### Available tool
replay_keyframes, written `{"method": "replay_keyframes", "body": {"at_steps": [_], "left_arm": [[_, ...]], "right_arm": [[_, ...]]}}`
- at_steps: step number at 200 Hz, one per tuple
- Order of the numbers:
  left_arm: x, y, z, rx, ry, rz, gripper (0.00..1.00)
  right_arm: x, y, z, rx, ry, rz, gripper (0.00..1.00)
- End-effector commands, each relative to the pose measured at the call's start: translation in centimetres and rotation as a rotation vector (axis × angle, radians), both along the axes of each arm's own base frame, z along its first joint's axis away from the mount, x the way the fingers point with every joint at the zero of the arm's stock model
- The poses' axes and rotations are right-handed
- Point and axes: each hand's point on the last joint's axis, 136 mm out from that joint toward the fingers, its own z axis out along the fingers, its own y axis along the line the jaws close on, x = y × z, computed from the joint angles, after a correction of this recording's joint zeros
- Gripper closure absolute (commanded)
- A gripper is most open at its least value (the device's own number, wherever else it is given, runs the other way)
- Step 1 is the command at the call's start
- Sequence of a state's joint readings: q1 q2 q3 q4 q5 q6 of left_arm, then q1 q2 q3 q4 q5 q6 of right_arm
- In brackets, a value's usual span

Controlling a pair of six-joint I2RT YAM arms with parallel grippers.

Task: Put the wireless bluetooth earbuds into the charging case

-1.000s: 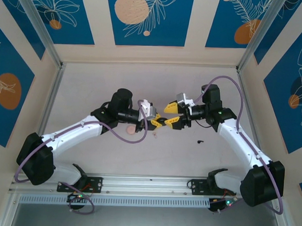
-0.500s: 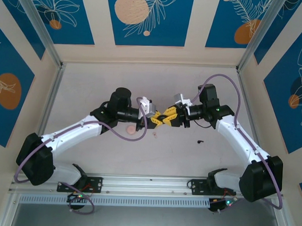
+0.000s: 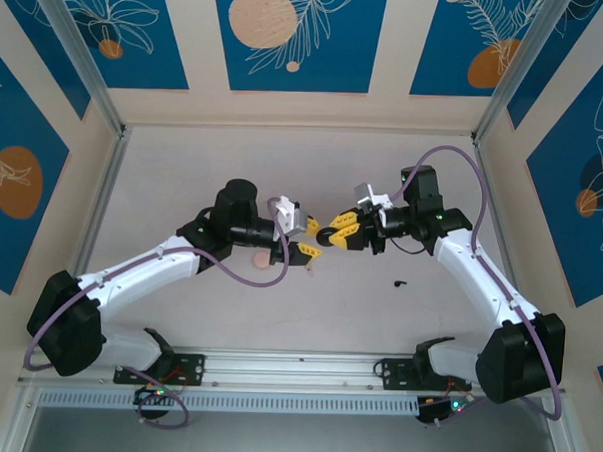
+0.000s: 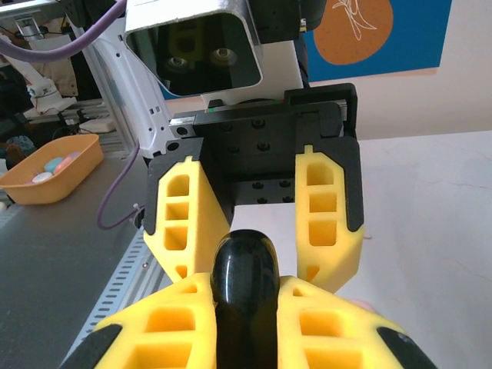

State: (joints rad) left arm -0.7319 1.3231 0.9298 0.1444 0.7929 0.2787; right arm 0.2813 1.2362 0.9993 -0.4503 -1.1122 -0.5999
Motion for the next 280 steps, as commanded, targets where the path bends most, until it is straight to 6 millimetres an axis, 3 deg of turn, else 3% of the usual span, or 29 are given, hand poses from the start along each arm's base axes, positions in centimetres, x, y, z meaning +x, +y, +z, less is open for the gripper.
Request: {"method": "replay_keyframes", "body": {"at_steps": [1, 45, 89, 97, 107, 128, 151, 184, 231, 280], "left_arm": [[-0.3, -0.3, 0.7, -0.029, 0.002, -0.021, 0.58], [-0.5, -0.7, 0.7, -0.044, 0.031, -0.043, 0.61], [-0.6, -0.6, 1.0, -0.045, 0.019, -0.049, 0.8], [-0.6, -0.5, 1.0, -0.043, 0.016, -0.048, 0.83], [-0.6, -0.4, 0.8, -0.035, 0.017, -0.042, 0.85], [-0.6, -0.3, 0.1, -0.009, 0.025, -0.031, 0.86], [-0.7, 0.0, -0.5, 0.004, 0.044, -0.022, 0.86], [-0.6, 0.0, -1.2, 0.018, 0.106, 0.0, 0.86], [-0.1, -0.6, -1.3, 0.016, 0.27, 0.028, 0.86], [-0.2, -1.0, -0.8, 0.017, 0.388, 0.023, 0.87]], "right_arm": [[-0.8, 0.3, 1.2, 0.032, -0.003, 0.045, 0.89], [-0.7, 0.6, 0.9, 0.02, -0.009, 0.044, 0.88], [-0.8, 0.8, 0.7, 0.012, -0.007, 0.045, 0.87], [-0.7, 0.8, 0.7, 0.009, -0.003, 0.041, 0.84], [-0.5, 0.7, 0.8, 0.005, 0.011, 0.026, 0.71], [-0.3, -0.3, 1.4, 0.021, 0.026, -0.012, 0.58], [-0.7, -1.7, 2.1, 0.031, 0.019, -0.074, 0.51], [-1.2, -2.8, 1.4, -0.01, 0.015, -0.178, 0.46], [-0.3, -2.7, -1.3, -0.068, 0.085, -0.269, 0.4], [-0.1, -2.1, -0.4, -0.037, 0.168, -0.213, 0.39]]}}
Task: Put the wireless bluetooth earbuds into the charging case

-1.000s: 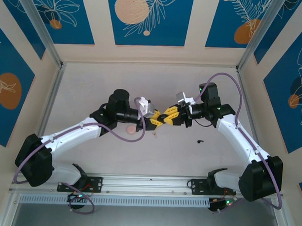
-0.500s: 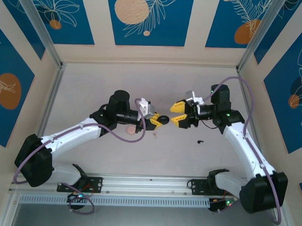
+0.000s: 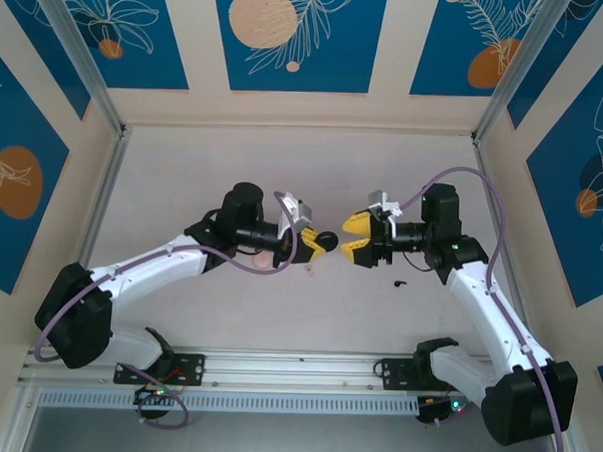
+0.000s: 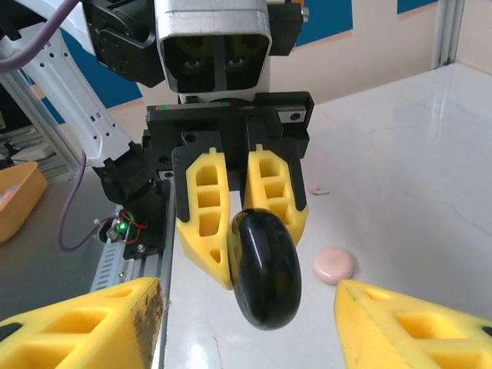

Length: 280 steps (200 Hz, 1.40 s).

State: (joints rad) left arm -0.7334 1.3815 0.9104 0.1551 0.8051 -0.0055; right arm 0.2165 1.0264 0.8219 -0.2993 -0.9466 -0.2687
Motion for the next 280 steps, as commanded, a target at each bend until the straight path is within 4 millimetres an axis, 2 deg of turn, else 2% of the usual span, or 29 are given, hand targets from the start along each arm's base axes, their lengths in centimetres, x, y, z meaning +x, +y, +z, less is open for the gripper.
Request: {"method": "replay_keyframes", "body": {"at_steps": [1, 80, 137, 173, 198, 227, 250, 280], "left_arm": [[-0.4, -0.5, 2.0, -0.039, 0.06, -0.026, 0.86], [-0.8, -0.8, 3.2, -0.072, 0.106, -0.053, 0.87], [-0.7, -0.9, 3.4, -0.076, 0.12, -0.053, 0.88], [-0.2, -0.7, 2.7, -0.047, 0.081, -0.022, 0.88], [1.9, 0.4, 1.1, 0.077, -0.053, 0.13, 0.89], [4.9, 2.6, -0.8, 0.288, -0.311, 0.325, 0.9], [6.7, 3.9, -1.8, 0.441, -0.492, 0.425, 0.9], [7.6, 4.5, -2.6, 0.563, -0.691, 0.469, 0.9]], "right_arm": [[-0.2, 0.4, 1.2, 0.034, 0.042, 0.034, 0.38], [1.5, 0.8, 1.5, 0.033, 0.208, 0.006, 0.37], [2.9, 0.6, 1.8, 0.019, 0.385, -0.049, 0.31], [4.0, 0.6, 1.5, -0.004, 0.491, -0.098, 0.3], [5.6, 0.1, 1.0, -0.043, 0.603, -0.219, 0.3], [7.9, -1.5, -0.5, -0.084, 0.878, -0.483, 0.31], [8.0, -2.2, -2.3, -0.086, 1.134, -0.623, 0.34], [7.3, -0.6, -3.7, 0.001, 1.387, -0.588, 0.34]]}}
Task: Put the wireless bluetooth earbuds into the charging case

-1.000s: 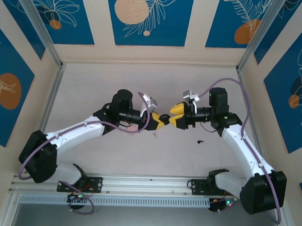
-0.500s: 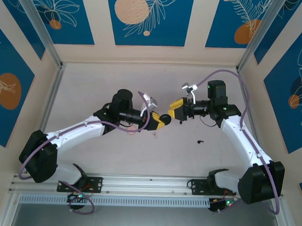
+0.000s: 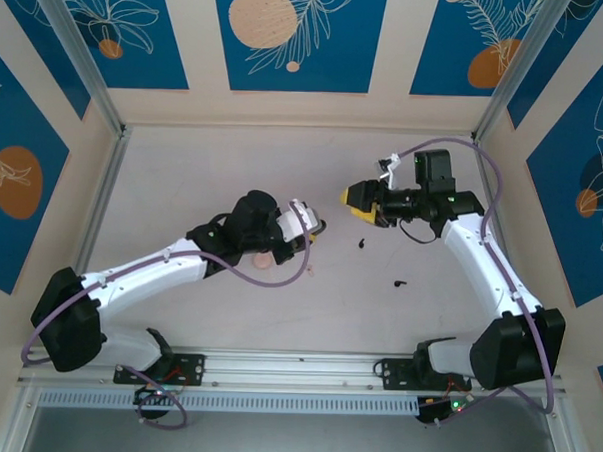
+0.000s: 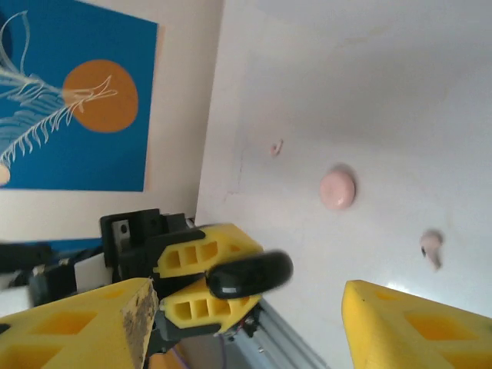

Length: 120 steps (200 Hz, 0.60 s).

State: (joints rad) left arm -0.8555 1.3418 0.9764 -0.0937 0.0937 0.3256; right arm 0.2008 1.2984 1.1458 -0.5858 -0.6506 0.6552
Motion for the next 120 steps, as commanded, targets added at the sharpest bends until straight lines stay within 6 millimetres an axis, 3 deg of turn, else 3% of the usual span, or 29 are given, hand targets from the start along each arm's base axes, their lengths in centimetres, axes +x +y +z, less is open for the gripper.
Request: {"method": "replay_keyframes", "body": {"at_steps": [1, 74, 120], "left_arm": [[2.1, 2.0, 0.2, 0.199, -0.247, 0.09, 0.9], [1.7, 1.2, -1.2, 0.394, -0.503, 0.069, 0.89], [1.6, 1.1, -0.5, 0.4, -0.589, 0.087, 0.89]], "right_arm": [[-0.9, 0.8, -2.3, 0.085, 0.322, -0.108, 0.35], [-1.8, 3.9, -2.0, 0.178, 0.481, -0.08, 0.39], [-2.6, 5.2, -3.3, 0.148, 0.595, -0.052, 0.38]]}}
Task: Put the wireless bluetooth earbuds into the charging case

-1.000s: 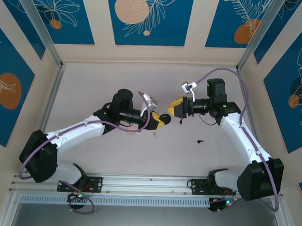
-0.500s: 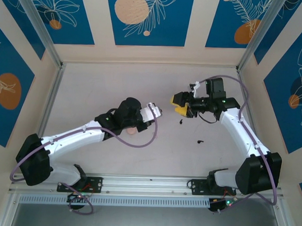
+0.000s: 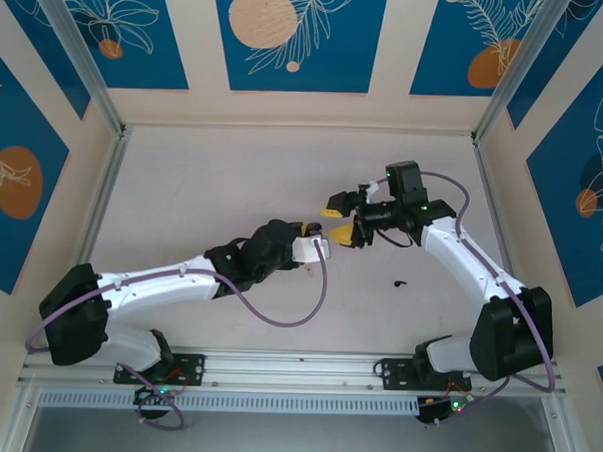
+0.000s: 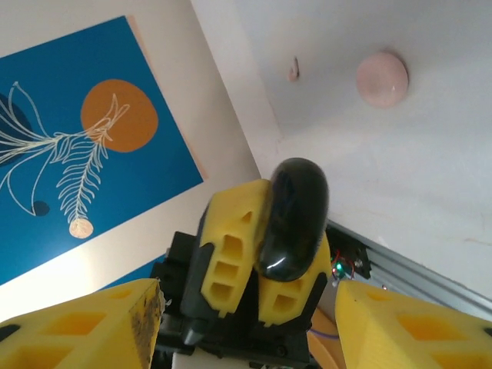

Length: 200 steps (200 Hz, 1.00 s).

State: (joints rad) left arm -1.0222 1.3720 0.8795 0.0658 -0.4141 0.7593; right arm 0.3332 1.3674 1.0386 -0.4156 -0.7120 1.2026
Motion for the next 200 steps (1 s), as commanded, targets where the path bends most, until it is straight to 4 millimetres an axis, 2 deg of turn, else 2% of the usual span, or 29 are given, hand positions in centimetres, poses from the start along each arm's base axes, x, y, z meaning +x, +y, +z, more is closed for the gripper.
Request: {"method": "replay_keyframes", "body": {"at_steps": [1, 66, 129, 143, 155, 176, 200], "left_arm": [[0.3, 0.1, 1.3, 0.008, -0.105, 0.018, 0.89], [-0.3, -0.2, 1.2, 0.066, -0.222, 0.004, 0.88], [-0.2, -0.8, 1.9, 0.11, -0.345, 0.018, 0.88], [-0.2, -0.9, 2.0, 0.115, -0.361, 0.019, 0.87], [-0.1, -0.8, 1.9, 0.122, -0.367, 0.027, 0.82], [-0.1, -0.9, 1.9, 0.123, -0.371, 0.031, 0.72], [0.0, -1.0, 1.7, 0.12, -0.363, 0.034, 0.42]], "right_arm": [[-0.6, 0.6, 0.1, 0.019, 0.094, 0.019, 0.38], [0.1, 2.1, 0.1, 0.016, 0.114, 0.053, 0.47], [0.2, 3.2, -0.4, 0.01, 0.134, 0.082, 0.63], [0.2, 3.3, -0.4, 0.009, 0.129, 0.087, 0.71], [0.3, 3.1, -0.2, 0.006, 0.113, 0.082, 0.79], [0.4, 2.7, 0.4, 0.002, 0.07, 0.077, 0.84], [0.4, 1.9, 0.8, -0.025, -0.009, 0.087, 0.85]]}}
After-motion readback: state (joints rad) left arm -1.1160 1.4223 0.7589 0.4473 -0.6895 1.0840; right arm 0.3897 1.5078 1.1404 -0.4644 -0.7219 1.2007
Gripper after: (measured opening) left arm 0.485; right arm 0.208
